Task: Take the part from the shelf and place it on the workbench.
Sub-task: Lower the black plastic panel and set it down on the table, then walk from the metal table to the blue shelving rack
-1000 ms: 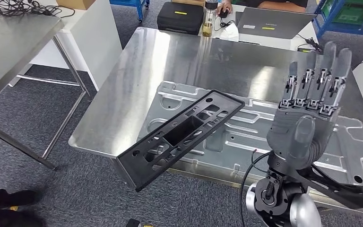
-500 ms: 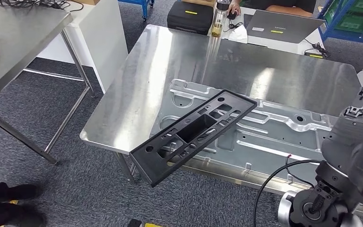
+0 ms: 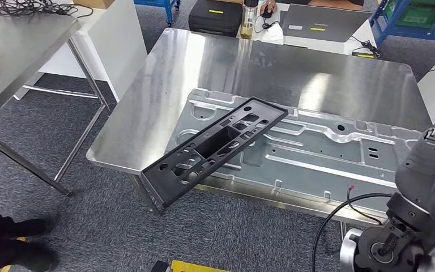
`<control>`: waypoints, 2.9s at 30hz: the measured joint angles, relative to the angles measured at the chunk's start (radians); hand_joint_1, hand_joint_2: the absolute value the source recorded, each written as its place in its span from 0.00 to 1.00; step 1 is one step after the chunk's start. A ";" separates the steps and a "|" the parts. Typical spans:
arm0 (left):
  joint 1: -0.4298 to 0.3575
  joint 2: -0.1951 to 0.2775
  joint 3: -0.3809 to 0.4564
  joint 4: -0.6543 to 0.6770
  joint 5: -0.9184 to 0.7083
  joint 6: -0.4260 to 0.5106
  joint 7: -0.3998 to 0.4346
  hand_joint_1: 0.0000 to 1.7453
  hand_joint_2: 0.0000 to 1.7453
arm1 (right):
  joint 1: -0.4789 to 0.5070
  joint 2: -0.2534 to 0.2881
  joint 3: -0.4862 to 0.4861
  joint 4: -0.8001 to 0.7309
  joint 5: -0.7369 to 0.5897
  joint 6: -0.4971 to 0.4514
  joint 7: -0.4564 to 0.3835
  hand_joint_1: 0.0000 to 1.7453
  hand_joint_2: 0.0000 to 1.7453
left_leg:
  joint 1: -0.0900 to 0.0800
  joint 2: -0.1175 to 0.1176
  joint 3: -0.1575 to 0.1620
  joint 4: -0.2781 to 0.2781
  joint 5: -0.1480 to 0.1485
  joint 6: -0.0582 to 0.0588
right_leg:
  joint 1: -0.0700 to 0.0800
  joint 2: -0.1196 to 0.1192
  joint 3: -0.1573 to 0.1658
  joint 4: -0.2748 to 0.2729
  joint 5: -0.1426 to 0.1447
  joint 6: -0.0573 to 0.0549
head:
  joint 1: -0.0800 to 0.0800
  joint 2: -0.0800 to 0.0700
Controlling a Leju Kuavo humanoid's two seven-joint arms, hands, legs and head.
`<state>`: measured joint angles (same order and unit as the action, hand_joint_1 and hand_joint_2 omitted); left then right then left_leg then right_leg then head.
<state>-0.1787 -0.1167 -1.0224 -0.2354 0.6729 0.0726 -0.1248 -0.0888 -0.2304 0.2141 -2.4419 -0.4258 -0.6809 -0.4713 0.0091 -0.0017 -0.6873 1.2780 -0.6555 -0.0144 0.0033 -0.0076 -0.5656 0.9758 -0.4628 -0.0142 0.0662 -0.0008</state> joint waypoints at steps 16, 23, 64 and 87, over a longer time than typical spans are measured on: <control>0.014 0.008 0.000 0.000 0.021 -0.015 -0.012 0.00 0.00 | 0.050 0.001 0.008 0.016 -0.077 0.000 -0.145 0.00 1.00 | -0.002 0.000 0.099 -0.264 0.171 0.052 | -0.011 0.008 -0.127 0.304 -0.160 0.063 | 0.018 0.000; 0.010 0.008 0.000 -0.002 0.022 -0.009 -0.020 0.00 0.00 | 0.079 0.001 0.001 0.019 -0.110 0.005 -0.184 0.00 1.00 | -0.003 0.000 0.051 -0.265 0.231 0.024 | -0.001 0.014 0.146 -0.030 -0.104 0.030 | 0.036 0.000; 0.043 0.113 0.057 0.007 0.119 0.078 -0.030 0.00 0.00 | 0.307 0.119 -0.195 0.038 -0.171 0.189 -0.228 0.00 0.00 | 0.007 -0.017 0.050 -0.067 0.068 0.001 | 0.000 0.060 0.019 0.012 -0.026 0.003 | -0.007 0.000; 0.058 0.105 0.070 0.007 0.141 0.087 -0.025 0.00 0.00 | 0.263 0.127 -0.191 0.094 -0.179 0.172 -0.228 0.00 0.00 | 0.007 0.083 0.151 -0.241 0.103 -0.002 | 0.004 -0.027 0.014 0.007 -0.023 0.007 | 0.039 0.000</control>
<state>-0.1207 -0.0116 -0.9521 -0.2285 0.8137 0.1595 -0.1500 0.1741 -0.1033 0.0227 -2.3479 -0.6044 -0.5093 -0.6993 0.0158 0.0818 -0.5359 1.0371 -0.5525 -0.0164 0.0070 -0.0349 -0.5514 0.9831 -0.4853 -0.0070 0.1051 -0.0008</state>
